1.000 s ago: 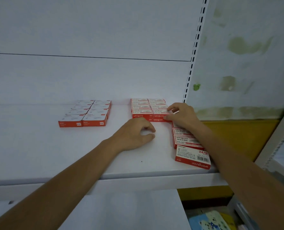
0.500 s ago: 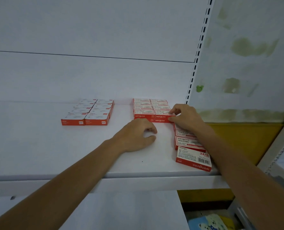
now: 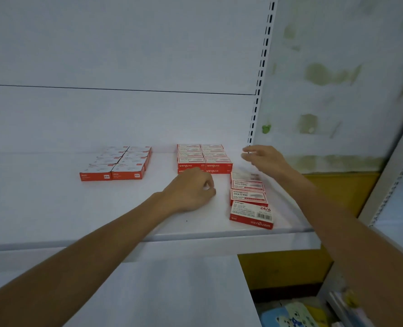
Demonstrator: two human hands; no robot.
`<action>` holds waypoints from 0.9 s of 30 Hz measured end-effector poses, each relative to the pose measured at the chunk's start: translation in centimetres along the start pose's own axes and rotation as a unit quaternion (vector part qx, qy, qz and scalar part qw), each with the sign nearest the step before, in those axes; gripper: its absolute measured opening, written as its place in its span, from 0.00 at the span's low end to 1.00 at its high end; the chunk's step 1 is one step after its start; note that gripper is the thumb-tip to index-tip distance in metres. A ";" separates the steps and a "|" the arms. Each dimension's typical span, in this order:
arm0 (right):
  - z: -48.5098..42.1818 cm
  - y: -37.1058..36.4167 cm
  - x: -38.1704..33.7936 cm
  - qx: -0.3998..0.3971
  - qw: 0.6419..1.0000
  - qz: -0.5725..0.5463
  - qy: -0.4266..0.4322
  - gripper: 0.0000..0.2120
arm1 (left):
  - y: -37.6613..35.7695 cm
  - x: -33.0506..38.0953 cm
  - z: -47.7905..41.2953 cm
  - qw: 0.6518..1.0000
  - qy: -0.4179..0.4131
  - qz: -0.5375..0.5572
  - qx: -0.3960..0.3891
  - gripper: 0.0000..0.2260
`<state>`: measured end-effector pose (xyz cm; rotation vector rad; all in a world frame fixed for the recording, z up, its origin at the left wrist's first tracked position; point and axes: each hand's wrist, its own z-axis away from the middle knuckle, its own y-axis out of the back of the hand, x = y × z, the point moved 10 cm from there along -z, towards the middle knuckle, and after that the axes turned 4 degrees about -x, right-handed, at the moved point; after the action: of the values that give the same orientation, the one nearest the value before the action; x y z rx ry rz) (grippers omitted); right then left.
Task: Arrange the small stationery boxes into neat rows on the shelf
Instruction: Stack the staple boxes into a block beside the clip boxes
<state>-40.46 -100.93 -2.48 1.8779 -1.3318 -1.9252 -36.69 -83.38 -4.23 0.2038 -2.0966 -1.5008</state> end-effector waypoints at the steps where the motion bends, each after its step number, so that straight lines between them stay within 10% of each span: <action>1: 0.5 1.3 0.6 0.036 0.999 0.006 -0.005 0.14 | -0.1 0.2 -0.1 0.999 0.005 0.032 0.003 0.10; 7: 2.4 0.4 2.9 -0.063 0.994 0.082 -0.040 0.09 | -1.9 2.4 -1.0 0.999 -0.011 0.036 -0.003 0.16; 18: 3.0 -0.1 -2.2 0.050 0.992 -0.024 0.117 0.15 | -1.2 1.4 -0.8 0.984 0.013 0.177 0.028 0.19; 27: 5.8 -4.7 -11.6 -0.002 0.932 0.122 0.342 0.15 | 1.8 -3.2 0.6 0.780 0.087 0.592 0.186 0.09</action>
<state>-40.78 -87.89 1.97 1.9858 -1.2326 -0.9967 -33.99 -80.87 -3.85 -0.7015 -1.6994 -0.2813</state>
